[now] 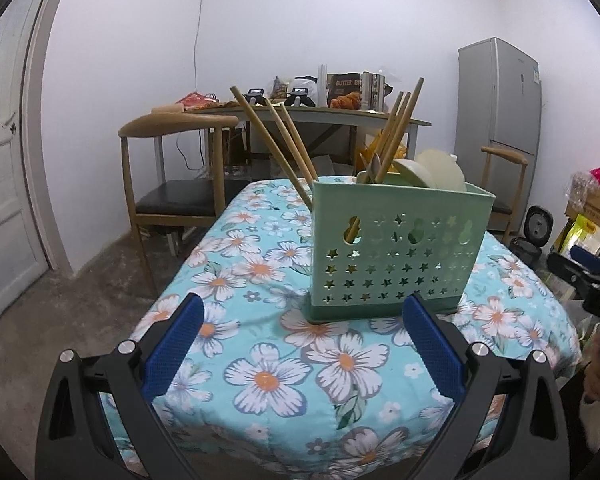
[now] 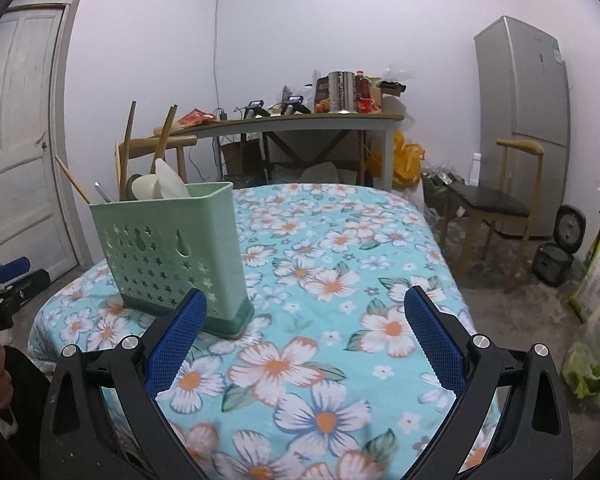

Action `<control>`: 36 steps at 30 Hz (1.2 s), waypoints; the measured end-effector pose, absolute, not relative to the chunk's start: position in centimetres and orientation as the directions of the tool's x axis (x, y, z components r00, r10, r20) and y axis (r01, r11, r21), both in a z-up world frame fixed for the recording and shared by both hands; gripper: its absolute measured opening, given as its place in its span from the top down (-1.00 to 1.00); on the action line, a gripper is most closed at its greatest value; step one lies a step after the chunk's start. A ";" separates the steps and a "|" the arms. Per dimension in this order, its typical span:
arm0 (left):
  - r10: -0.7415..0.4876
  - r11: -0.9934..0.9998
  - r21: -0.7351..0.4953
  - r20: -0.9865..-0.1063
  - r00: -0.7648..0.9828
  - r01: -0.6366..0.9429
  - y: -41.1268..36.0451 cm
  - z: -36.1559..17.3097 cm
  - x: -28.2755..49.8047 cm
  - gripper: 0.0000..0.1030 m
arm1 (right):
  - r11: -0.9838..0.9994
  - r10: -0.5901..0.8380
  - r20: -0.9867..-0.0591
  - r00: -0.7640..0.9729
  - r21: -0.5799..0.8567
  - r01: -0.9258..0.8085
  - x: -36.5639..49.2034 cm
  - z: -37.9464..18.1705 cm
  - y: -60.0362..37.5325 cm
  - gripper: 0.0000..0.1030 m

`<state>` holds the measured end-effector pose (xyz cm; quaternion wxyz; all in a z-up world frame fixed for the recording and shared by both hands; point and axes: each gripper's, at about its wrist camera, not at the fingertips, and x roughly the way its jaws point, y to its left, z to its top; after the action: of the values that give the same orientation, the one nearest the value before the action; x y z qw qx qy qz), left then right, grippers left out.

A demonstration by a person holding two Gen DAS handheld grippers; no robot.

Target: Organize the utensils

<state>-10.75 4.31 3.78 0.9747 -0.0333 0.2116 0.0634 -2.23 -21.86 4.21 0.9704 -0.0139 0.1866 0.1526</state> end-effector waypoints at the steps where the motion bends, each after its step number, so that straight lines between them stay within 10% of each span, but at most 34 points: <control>1: 0.106 0.990 -0.039 -0.417 0.903 -0.135 4.4 3.8 -10.8 -0.89 | 0.954 0.289 -0.366 0.885 0.033 -0.298 -2.3 4.2 -22.2 -0.85; 36: 0.096 0.995 0.021 -0.409 0.907 -0.096 3.3 3.6 -11.5 -0.89 | 0.966 0.258 -0.361 0.896 0.078 -0.247 -1.8 4.2 -25.3 -0.84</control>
<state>-11.52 3.33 3.63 0.9766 0.0002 0.2095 0.0493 -1.85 -25.30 4.20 0.9736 0.0151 0.1871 0.1295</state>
